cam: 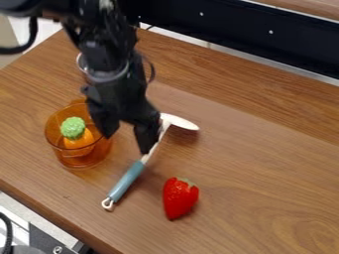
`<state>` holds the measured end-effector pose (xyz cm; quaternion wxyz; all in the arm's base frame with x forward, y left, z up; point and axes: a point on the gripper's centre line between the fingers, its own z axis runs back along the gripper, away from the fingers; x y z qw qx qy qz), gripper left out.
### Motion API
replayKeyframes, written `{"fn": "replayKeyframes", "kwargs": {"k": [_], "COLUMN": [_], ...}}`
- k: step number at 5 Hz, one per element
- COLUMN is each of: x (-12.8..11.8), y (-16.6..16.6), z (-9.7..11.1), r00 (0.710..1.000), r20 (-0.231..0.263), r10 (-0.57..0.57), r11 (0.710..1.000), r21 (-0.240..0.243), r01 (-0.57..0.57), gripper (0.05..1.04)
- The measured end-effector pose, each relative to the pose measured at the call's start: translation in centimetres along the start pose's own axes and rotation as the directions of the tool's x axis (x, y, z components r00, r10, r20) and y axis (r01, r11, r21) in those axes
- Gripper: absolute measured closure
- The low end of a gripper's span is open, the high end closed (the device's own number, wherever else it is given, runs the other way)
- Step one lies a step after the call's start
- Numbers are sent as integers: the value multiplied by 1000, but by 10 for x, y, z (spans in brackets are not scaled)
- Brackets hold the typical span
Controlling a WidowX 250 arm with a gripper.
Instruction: Move the blue and white spatula to bottom left corner of the table
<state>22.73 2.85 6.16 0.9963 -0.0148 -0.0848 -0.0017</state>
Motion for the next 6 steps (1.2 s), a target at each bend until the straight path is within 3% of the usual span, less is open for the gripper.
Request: {"fn": "replayKeyframes", "kwargs": {"k": [1, 3, 4, 5, 6], "x": [24, 73, 88, 104, 118], "y": [-4, 6, 4, -20, -49], "z": [2, -4, -10, -15, -27], "r00": [990, 954, 960, 980, 994], "r20": [42, 55, 45, 99, 112], "r10": [132, 295, 276, 170, 16], "r11": [991, 954, 961, 985, 1000], "r21": [2, 30, 16, 14, 12], "r01": [-132, -297, -277, -172, -18], "gripper": [88, 88, 88, 88, 88]}}
